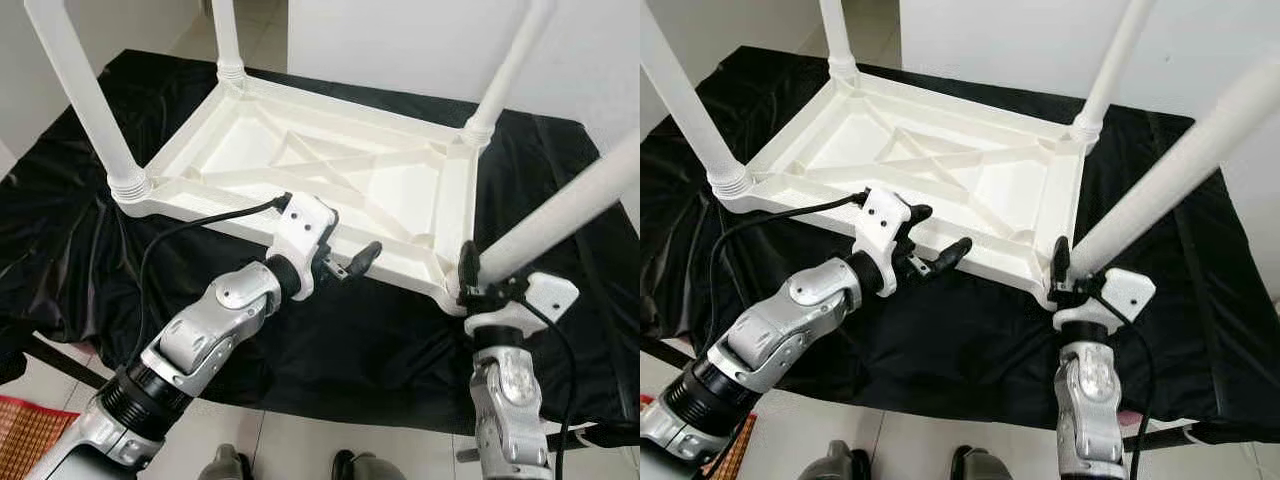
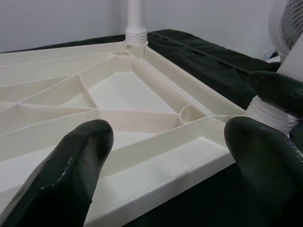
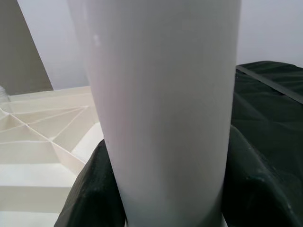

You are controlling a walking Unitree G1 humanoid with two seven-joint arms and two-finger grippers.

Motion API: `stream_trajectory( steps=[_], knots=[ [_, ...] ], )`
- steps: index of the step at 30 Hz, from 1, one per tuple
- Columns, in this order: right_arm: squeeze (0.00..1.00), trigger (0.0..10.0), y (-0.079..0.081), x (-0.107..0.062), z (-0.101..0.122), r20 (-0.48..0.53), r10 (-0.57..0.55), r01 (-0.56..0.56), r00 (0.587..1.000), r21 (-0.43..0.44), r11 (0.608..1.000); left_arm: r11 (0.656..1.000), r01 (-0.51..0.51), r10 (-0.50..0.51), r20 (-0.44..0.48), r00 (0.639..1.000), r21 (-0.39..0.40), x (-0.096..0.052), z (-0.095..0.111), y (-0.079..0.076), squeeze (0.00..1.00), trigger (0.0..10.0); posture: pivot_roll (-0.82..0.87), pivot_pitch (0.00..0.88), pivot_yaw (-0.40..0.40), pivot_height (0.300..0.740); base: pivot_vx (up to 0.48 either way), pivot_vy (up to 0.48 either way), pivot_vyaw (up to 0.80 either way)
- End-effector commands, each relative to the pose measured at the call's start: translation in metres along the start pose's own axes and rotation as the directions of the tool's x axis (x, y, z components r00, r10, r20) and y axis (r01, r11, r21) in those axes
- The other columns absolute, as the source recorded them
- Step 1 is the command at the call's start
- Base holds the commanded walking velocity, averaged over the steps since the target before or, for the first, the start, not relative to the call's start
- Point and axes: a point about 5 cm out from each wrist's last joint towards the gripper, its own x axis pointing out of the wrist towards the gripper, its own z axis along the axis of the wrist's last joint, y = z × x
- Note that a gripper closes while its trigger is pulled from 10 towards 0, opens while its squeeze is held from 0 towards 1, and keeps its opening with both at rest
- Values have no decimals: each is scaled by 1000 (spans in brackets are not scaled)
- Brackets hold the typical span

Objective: Building children table

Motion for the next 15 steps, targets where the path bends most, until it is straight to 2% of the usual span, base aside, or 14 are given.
stream_trajectory(
  steps=[1, 15],
  knots=[
    [0, 10000, -6, -5, -26, -172, -21, 16, 985, -31, 999, 960, 280, -280, -1, 960, 14, -2, 4, -16, 0, 10000, 57, 170, -8, 740, 0, 0, 0],
    [0, 10000, -6, 13, -17, -215, 67, -80, 974, -51, 995, 960, 279, -279, -1, 960, 18, -2, 5, -15, 0, 10000, 63, 171, -6, 740, 0, 0, 0]
  ],
)
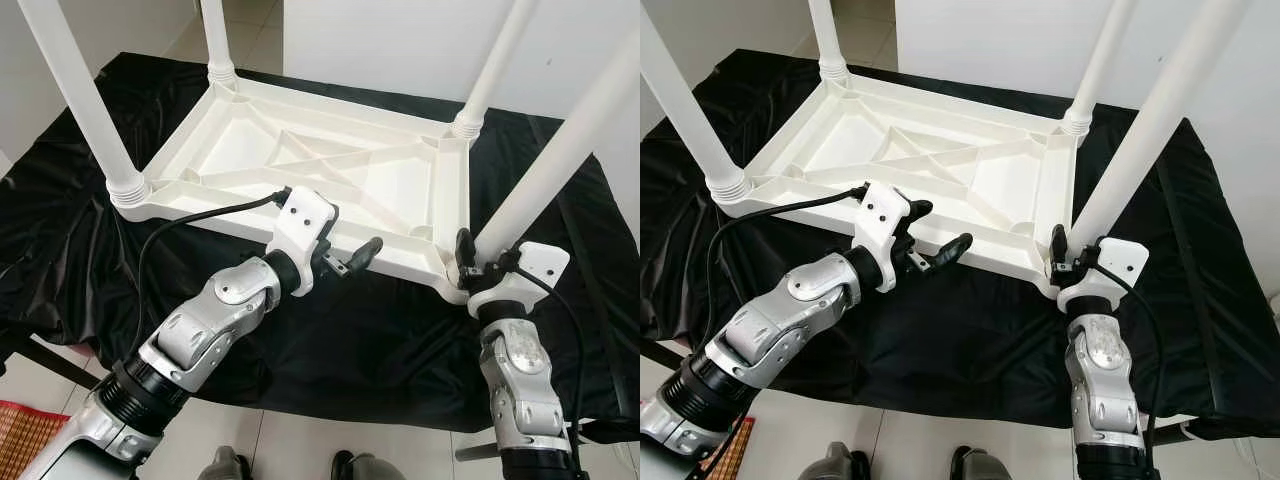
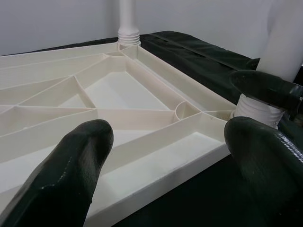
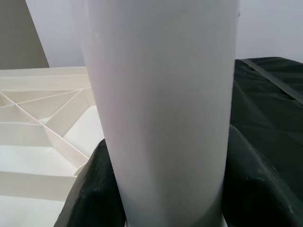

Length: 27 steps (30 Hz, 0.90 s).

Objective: Building children table

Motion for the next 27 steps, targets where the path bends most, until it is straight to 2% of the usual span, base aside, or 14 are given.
stream_trajectory(
  steps=[1, 8, 10, 13, 16, 18, 23, 27],
  knots=[
    [0, 10000, -1, -5, -23, -141, 8, -7, 990, 8, 1000, 960, 278, -278, 0, 960, 15, -2, 4, -17, 0, 10000, 63, 171, -6, 740, 0, 0, 0],
    [0, 10000, 2, -1, -18, -143, 55, -54, 988, 10, 999, 960, 279, -279, -3, 960, 16, -2, 4, -16, 0, 10000, 63, 170, -5, 740, 0, 0, 0],
    [0, 10000, 1, 0, -19, -156, 41, -32, 987, 61, 998, 960, 279, -279, -3, 960, 16, -3, 4, -16, 0, 10000, 63, 170, -5, 740, 0, 0, 0],
    [0, 10000, 0, -1, -20, -156, 33, -23, 987, 62, 998, 960, 279, -279, -3, 960, 17, -3, 4, -16, 0, 10000, 63, 170, -5, 740, 0, 0, 0],
    [0, 10000, -6, -7, -26, -157, -29, 51, 987, 138, 989, 960, 279, -279, 0, 960, 17, -2, 4, -16, 0, 10000, 63, 170, -5, 740, 0, 0, 0],
    [0, 10000, -8, -9, -28, -159, -43, 67, 986, 150, 986, 960, 279, -279, 0, 960, 17, -2, 4, -16, 0, 10000, 63, 170, -5, 740, 0, 0, 0],
    [0, 10000, -8, -12, -29, -143, -55, 75, 988, 140, 987, 960, 280, -280, 1, 960, 17, -2, 3, -16, 0, 10000, 59, 160, -6, 740, 0, 0, 0],
    [0, 10000, 1, -21, -33, -116, -22, 34, 993, 100, 994, 960, 280, -280, 2, 960, 17, -3, 3, -16, 0, 10000, 60, 157, -5, 740, 0, 0, 0]
  ],
)
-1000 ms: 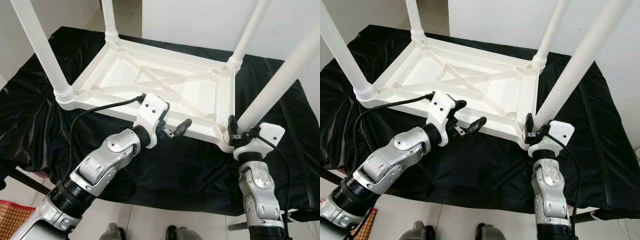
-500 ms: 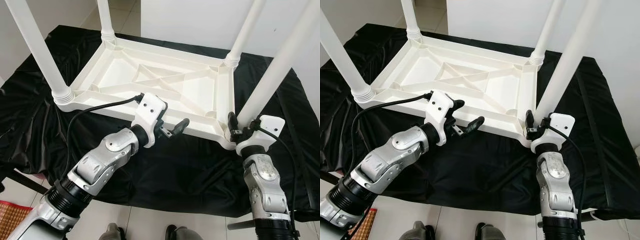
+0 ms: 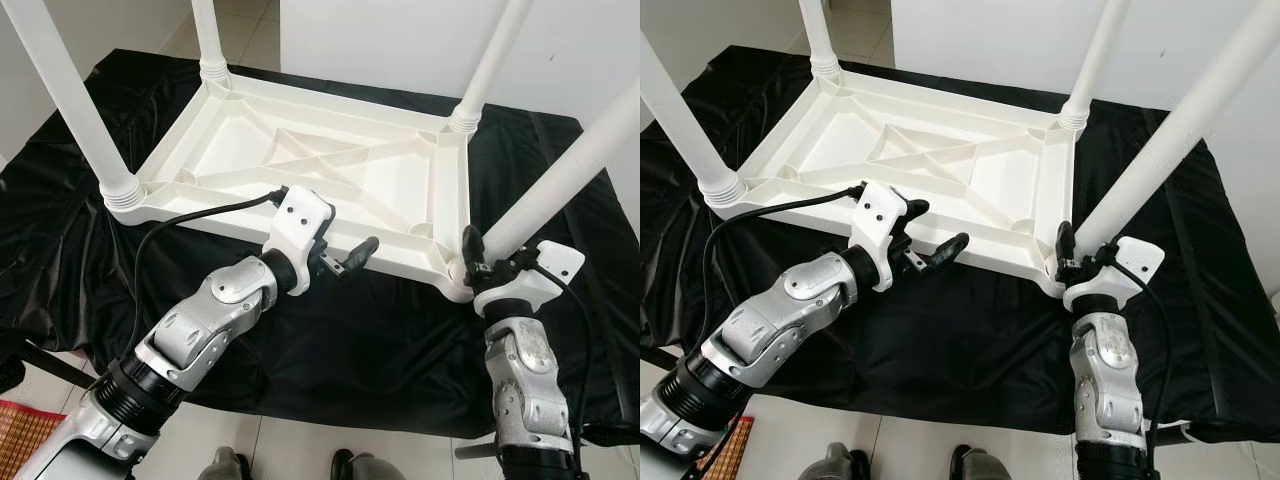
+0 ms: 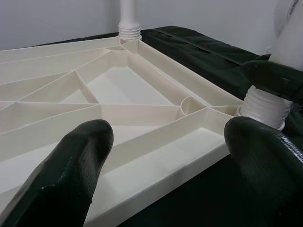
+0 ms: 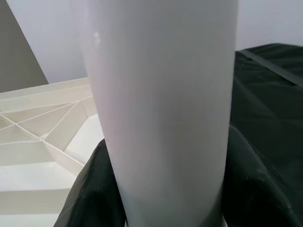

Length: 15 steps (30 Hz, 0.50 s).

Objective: Building children table

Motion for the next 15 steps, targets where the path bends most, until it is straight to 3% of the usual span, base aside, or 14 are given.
stream_trajectory(
  steps=[1, 4, 15],
  knots=[
    [0, 10000, 0, -13, -29, -143, -5, 4, 990, -8, 1000, 959, 283, -283, 11, 959, 14, -1, 4, -18, 0, 10000, 60, 157, -5, 740, 0, 0, 0],
    [0, 10000, 6, -15, -30, -138, 31, -38, 990, -48, 998, 959, 283, -283, 10, 959, 15, -1, 4, -18, 0, 10000, 60, 157, -5, 740, 0, 0, 0],
    [0, 10000, 4, -15, -33, -151, 18, -26, 988, -48, 999, 959, 283, -283, 7, 959, 14, -1, 3, -17, 0, 10000, 59, 156, -1, 740, 0, 0, 0]
  ],
)
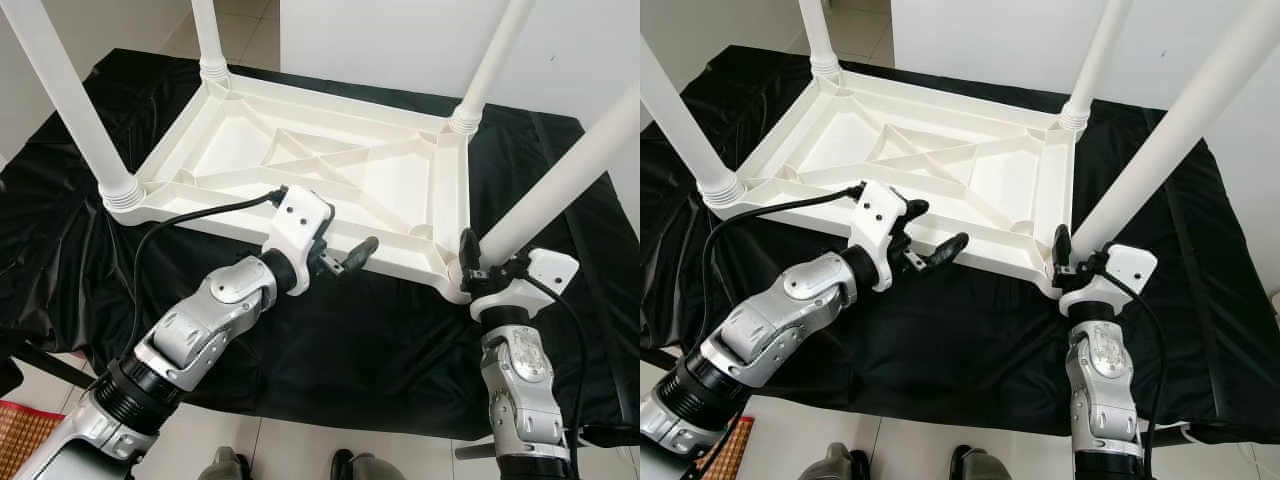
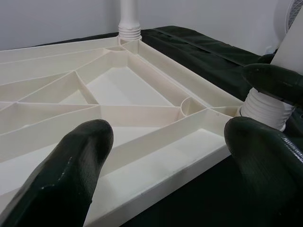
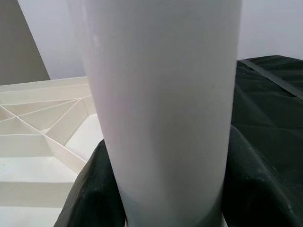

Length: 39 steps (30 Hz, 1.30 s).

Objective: Building children table

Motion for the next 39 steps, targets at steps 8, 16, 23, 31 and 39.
stream_trajectory(
  steps=[8, 16, 23, 31, 39],
  knots=[
    [0, 10000, -1, -11, -32, -170, -15, 18, 985, 15, 1000, 959, 283, -283, 5, 959, 12, -2, 3, -18, 0, 10000, 61, 159, -2, 740, 0, 0, 0],
    [0, 10000, 2, -9, -31, -165, -53, 51, 985, -18, 999, 961, 278, -278, 5, 961, 11, -3, 4, -17, 0, 10000, 63, 167, -2, 740, 0, 0, 0],
    [0, 10000, 11, -5, -26, -148, -153, 152, 977, -22, 988, 960, 278, -279, 7, 960, 10, -3, 4, -17, 0, 10000, 66, 171, -5, 740, 0, 0, 0],
    [0, 10000, 22, 2, -27, -158, -297, 298, 942, -21, 954, 959, 282, -282, 8, 959, 7, -2, 4, -18, 0, 10000, 66, 174, -10, 740, 0, 0, 0],
    [0, 10000, 30, 6, -28, -148, -293, 291, 944, -34, 956, 960, 280, -281, 9, 960, 7, -2, 5, -18, 0, 10000, 70, 174, -10, 740, 0, 0, 0]
  ],
)
